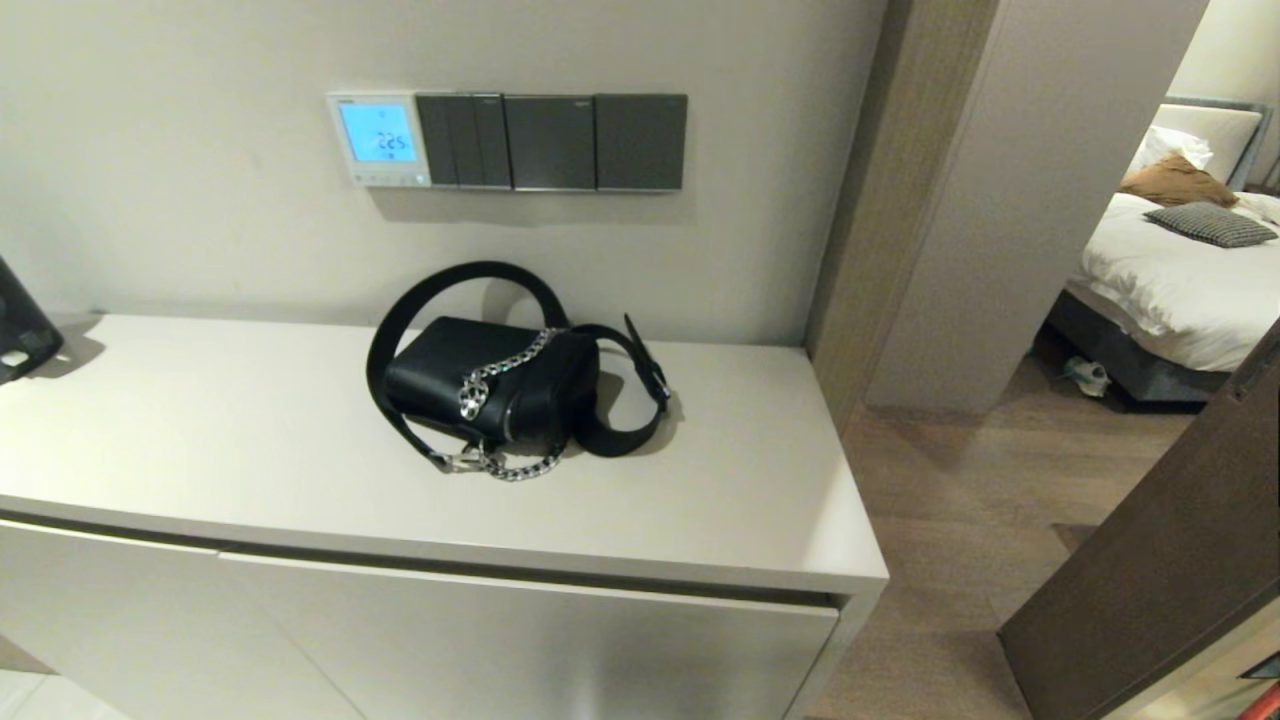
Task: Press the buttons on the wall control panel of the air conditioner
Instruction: Turn off the central air conditioner
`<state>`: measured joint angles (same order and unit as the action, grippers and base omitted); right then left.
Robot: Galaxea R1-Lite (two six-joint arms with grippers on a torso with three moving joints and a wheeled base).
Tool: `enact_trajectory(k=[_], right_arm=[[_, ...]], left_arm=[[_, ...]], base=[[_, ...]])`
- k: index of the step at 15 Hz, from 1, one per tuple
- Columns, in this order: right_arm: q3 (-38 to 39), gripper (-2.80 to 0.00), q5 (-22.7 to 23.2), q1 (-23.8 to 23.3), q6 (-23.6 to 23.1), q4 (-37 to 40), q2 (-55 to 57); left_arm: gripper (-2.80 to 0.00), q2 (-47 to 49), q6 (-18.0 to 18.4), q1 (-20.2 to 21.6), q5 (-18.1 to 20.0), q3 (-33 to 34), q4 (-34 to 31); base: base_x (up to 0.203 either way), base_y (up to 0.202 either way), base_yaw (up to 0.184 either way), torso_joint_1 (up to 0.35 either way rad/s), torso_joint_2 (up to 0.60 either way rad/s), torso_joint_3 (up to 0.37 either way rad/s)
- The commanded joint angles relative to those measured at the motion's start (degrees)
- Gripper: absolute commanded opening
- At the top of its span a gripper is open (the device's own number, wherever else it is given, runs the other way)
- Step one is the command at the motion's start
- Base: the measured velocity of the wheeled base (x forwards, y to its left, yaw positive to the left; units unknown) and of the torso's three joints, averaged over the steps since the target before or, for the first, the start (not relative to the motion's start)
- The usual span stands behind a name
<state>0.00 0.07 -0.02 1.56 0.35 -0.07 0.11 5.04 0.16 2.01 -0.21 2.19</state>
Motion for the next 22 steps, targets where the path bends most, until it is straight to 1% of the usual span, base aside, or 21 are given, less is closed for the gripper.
enact_trajectory(k=[1,2,3,22], right_arm=[[0.09,-2.80,0.01,0.02,0.02,0.00,0.07],[0.09,-2.80,0.01,-0.06,0.02,0.00,0.07],[0.09,-2.80,0.01,-0.06,0.02,0.00,0.07],[0.09,-2.80,0.02,-0.04,0.02,0.00,0.07]], left_arm=[[-2.80,0.01,-0.41,0.02,-0.11,0.18,-0.36],[-2.80,0.03,-0.34,0.02,-0.38,0.12,-3.22],[-2.80,0.00,-0.24,0.02,-0.75,0.05,-3.88],[-2.80,0.06,-0.88,0.02,-1.04,0.12,-3.16]], base=[[0.000,0.000,0.000,0.000,0.00,0.000],[0.000,0.000,0.000,0.000,0.00,0.000],[0.000,0.000,0.000,0.000,0.00,0.000],[0.000,0.000,0.000,0.000,0.00,0.000]])
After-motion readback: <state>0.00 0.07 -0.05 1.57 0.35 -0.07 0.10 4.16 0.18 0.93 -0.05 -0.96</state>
